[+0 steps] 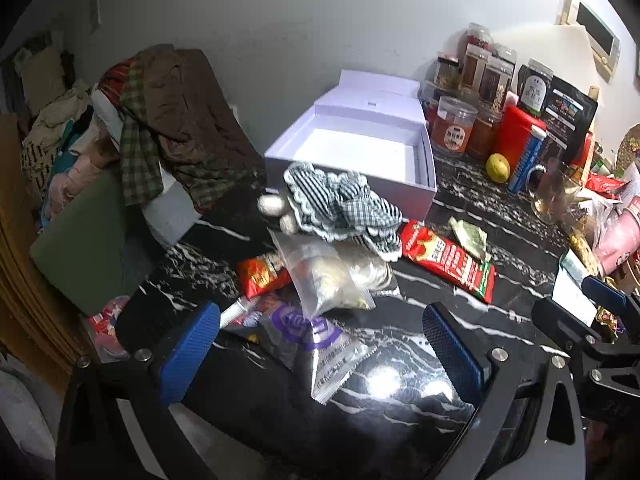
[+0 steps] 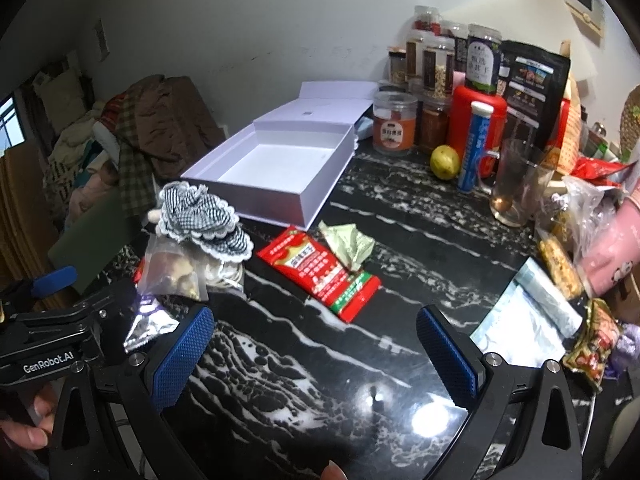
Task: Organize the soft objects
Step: 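Grasp silver GOZK bag with left tool while right tool grasps pale green packet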
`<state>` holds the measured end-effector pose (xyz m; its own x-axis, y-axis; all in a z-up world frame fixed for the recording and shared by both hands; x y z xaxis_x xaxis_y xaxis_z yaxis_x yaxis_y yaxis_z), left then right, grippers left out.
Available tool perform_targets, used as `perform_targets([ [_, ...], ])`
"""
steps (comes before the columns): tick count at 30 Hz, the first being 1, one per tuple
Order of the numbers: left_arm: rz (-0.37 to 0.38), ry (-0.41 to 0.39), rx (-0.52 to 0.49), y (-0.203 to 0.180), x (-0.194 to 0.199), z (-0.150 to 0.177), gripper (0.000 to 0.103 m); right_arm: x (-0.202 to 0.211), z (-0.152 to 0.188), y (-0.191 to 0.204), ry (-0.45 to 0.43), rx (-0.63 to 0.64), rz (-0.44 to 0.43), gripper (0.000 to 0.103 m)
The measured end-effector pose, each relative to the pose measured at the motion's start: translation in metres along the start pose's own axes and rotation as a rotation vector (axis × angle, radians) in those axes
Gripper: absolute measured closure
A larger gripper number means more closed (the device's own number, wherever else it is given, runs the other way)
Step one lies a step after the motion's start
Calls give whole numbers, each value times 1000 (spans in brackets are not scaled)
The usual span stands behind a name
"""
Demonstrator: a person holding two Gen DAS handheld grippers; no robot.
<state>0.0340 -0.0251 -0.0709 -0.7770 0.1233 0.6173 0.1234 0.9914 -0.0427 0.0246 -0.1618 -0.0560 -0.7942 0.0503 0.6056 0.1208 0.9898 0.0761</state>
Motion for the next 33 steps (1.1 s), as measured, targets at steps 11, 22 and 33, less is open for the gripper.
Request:
perform_targets([
  [11,21,104,62,7,-25,26,0,-21,16,1,51,-13,-71,0],
  [22,-93,164,118,28,-61,37,0,-42,23,0,91,-3,-77,0],
  [33,-100,214,148,40,-80,49,14,-58,17,-21,89,-2,-35,0],
])
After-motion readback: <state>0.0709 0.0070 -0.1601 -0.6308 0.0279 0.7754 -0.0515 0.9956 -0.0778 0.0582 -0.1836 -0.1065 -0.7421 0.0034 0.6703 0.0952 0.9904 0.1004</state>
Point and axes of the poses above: each gripper's, at about its wrist camera, not at the fingertips, and x roughly against the way its jaws point, y to its left, z to its underside, the point moved 6 cm from there along -x, roughly the way its jaws point, and after that the axes turned 10 degrees about -y, right-handed, at the moved point
